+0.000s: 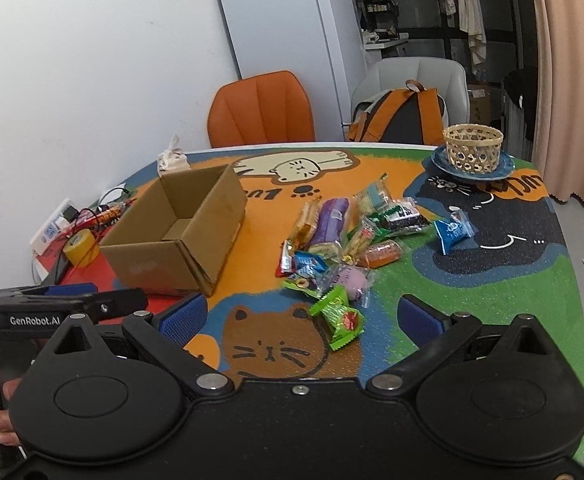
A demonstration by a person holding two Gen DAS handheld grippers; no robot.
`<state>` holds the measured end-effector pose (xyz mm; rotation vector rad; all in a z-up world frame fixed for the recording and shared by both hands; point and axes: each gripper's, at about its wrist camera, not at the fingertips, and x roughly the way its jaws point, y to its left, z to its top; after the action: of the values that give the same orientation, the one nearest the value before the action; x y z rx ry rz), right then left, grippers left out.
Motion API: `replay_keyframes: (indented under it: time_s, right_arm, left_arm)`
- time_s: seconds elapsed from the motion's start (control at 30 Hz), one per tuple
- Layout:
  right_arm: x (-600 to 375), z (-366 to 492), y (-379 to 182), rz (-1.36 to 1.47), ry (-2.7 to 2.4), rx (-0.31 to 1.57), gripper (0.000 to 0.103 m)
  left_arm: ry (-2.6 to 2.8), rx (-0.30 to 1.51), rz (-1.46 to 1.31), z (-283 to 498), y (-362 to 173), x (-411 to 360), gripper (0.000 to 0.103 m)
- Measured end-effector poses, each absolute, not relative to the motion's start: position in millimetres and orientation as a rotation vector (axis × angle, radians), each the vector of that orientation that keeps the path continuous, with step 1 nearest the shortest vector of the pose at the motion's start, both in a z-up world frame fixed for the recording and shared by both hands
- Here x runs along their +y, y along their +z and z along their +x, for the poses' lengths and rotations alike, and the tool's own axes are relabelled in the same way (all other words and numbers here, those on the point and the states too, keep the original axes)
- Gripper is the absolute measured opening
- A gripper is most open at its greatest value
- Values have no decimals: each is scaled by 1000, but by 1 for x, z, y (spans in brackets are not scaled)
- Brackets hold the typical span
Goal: Organize snacks
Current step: 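Move both tools forward toward the pile of wrapped snacks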
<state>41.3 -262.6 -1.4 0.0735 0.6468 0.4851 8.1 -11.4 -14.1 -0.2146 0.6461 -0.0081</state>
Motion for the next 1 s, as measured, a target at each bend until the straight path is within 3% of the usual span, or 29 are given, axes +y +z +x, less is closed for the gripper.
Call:
replay_keyframes:
  time_s: [0.53, 0.6, 0.77, 1.0]
  right_arm:
    - [-263, 71, -38, 58, 445, 690, 103]
    - [-258, 73, -42, 38, 454, 687, 101]
    - [-248, 83, -54, 30, 489, 718, 83]
    - [-238, 102, -71, 28, 512, 753, 75]
  left_arm:
    - [-56, 621, -222, 42, -39, -26, 99]
    - [-59, 621, -223, 45, -43, -27, 98]
    - [-66, 640, -234, 57, -54, -27, 88]
    - [-46, 667, -248, 67, -66, -20, 79]
